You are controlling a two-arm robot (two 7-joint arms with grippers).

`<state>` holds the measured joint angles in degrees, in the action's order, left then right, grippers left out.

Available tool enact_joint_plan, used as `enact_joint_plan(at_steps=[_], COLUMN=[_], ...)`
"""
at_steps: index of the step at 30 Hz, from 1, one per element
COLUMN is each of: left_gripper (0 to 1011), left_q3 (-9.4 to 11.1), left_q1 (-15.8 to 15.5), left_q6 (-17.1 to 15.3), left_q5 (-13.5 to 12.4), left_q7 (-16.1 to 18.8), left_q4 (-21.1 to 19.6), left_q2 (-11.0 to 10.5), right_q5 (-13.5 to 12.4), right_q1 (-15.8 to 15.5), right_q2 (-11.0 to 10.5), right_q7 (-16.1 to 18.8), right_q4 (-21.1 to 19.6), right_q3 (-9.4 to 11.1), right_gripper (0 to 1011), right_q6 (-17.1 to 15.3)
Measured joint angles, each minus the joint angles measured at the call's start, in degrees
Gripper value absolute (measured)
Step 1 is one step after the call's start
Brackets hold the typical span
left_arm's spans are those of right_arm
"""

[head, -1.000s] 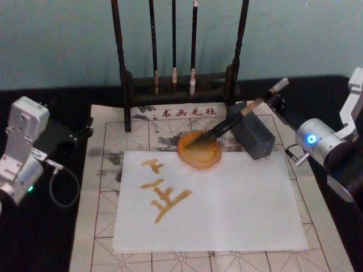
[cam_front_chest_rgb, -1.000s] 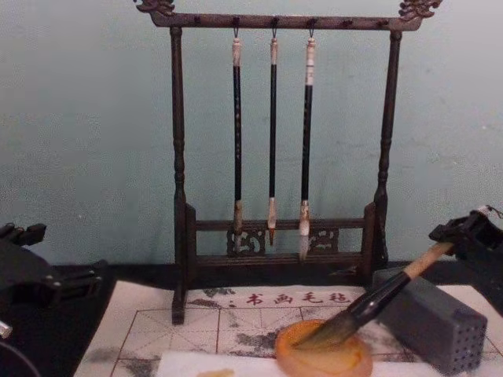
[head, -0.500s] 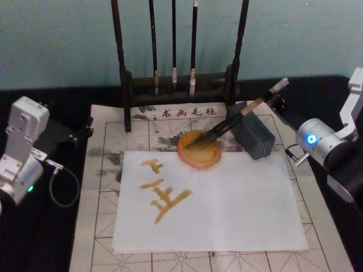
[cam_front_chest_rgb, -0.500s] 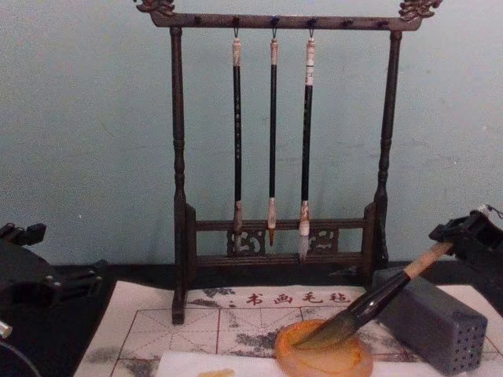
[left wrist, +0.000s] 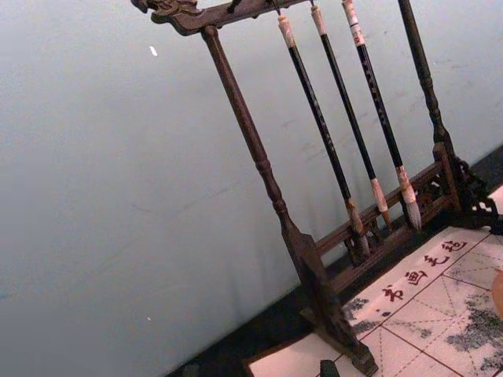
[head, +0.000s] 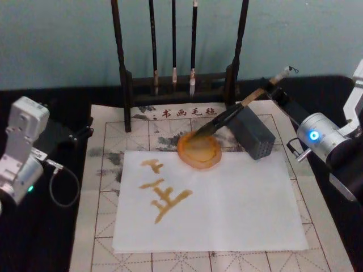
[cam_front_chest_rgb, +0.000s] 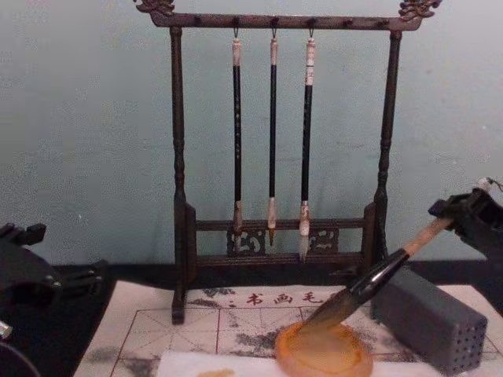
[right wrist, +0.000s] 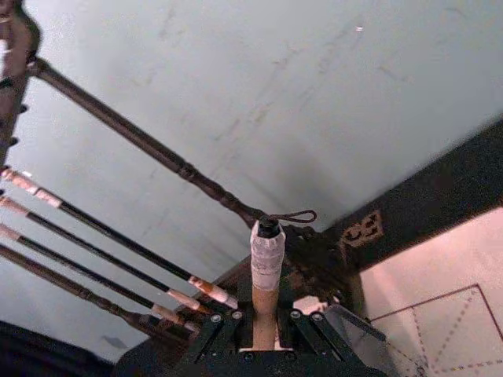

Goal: Pick up the brush from the inkstone, write on the paper, then place the brush back to its original position.

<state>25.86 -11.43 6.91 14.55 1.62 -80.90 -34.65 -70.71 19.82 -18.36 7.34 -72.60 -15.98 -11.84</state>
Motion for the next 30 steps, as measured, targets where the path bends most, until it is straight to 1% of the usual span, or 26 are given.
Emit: enact_joint_plan(at_steps=[3,5,10,14,19,23,24,27,30], left_gripper=[1001,1001,1001,1001,1001,1001,1001,1001,1001], left_q3=[0.00,0.00,0.00,0.00,0.00,0.00,0.00,0.00,0.00], left_q1=[0.00,0.00,0.00,0.00,0.00,0.00,0.00,0.00,0.00], left_q6=[0.00,0.00,0.00,0.00,0.00,0.00,0.00,0.00,0.00], left_q5=[0.00,0.00,0.00,0.00,0.00,0.00,0.00,0.00,0.00], left_q7=[0.00,0.00,0.00,0.00,0.00,0.00,0.00,0.00,0.00], left_q4=[0.00,0.00,0.00,0.00,0.00,0.00,0.00,0.00,0.00], left_q2=[0.00,0.00,0.00,0.00,0.00,0.00,0.00,0.00,0.00], right_q5=[0.42,1.19,2.55,3.65,5.06,7.22,7.22,8.73,9.55], right_q1=[0.00,0.11,0.34,0.48,0.65,0.69,0.69,0.69,0.68], right_q2=[-0.44,-1.06,-2.02,-2.49,-2.74,-2.90,-2.90,-2.90,-2.85], right_q7=[0.55,1.26,2.14,2.82,3.31,3.80,3.80,4.05,4.08], right_q4=[-0.29,-0.44,-0.63,-0.75,-0.74,-0.61,-0.61,-0.50,-0.50], right_q3=[-0.59,-1.47,-2.87,-3.56,-3.98,-4.30,-4.30,-4.34,-4.24], right_gripper=[185,185,185,185,185,185,185,185,185], right_q6=[0.69,1.58,2.98,4.24,5.56,7.15,7.15,7.71,7.78])
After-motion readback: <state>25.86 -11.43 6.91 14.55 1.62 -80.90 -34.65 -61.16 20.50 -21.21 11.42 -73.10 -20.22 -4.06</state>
